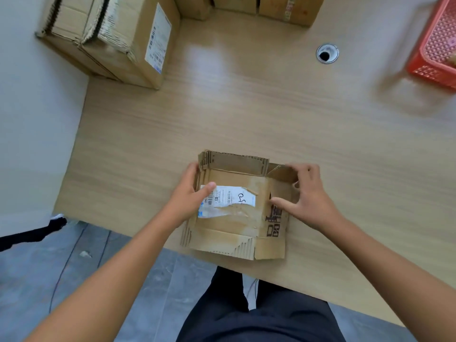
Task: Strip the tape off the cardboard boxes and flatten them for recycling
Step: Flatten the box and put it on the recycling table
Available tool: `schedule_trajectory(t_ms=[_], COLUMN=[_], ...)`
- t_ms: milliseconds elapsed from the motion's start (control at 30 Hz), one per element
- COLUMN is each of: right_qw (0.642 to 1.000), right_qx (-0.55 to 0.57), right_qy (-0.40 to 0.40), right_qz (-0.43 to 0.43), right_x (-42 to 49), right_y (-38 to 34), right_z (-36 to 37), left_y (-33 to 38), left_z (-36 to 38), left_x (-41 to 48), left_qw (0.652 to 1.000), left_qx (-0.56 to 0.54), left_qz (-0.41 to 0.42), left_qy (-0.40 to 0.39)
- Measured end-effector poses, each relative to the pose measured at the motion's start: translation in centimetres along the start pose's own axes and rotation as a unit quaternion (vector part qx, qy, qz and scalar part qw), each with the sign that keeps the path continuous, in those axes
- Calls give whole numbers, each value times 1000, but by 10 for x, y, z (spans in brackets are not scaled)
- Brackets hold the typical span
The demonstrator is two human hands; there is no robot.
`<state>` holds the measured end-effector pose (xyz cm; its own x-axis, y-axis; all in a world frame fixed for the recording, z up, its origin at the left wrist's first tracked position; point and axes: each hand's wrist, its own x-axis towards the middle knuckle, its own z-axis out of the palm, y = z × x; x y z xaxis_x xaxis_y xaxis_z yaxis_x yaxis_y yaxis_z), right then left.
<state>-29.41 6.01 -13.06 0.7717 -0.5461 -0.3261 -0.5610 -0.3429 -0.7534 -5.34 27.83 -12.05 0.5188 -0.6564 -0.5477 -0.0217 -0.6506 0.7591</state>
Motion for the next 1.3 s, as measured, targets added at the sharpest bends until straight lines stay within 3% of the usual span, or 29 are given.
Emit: schedule_trajectory(t_ms=[133,233,333,433,500,600,633,767,867,967,1133,1300], right_qw=[990,975,971,978,981,970,967,967,970,979,977,973], right_qx=[-80,-145,-107,-38,14,84,98,101,85,40,-17,-7], right_qy=[71,63,107,139,146,196,206,197,179,101,77,128], right_qz=[89,157,186,153,128,117,117,128,141,174,197,191], right_x=[-19,-27,-31,-39,-48,-60,-63,-75,-80,-85,-96,-101], right_y=[-20,-35,-37,-34,-36,-38,-39,-44,-47,-41,-25,-21], right_z=[47,73,78,72,72,69,66,61,62,64,83,97], left_y=[-18,-17,-19,-25,-24,-20,-19,-19,-25,-31,-31,-27], left_z=[19,31,31,21,14,2,-1,8,22,29,44,43], left_x=[-14,-14,-9,-8,-11,-19,-22,-29,-34,-37,-32,-26], left_qw=[986,967,982,986,992,980,975,989,990,984,987,988], left_qx=[42,151,77,59,5,-196,-215,-139,-118,-79,74,90], left_qz=[-31,11,-42,-90,-72,-23,0,42,-5,-62,-54,-52], left_qy=[159,204,168,127,99,-32,-54,6,79,150,132,114])
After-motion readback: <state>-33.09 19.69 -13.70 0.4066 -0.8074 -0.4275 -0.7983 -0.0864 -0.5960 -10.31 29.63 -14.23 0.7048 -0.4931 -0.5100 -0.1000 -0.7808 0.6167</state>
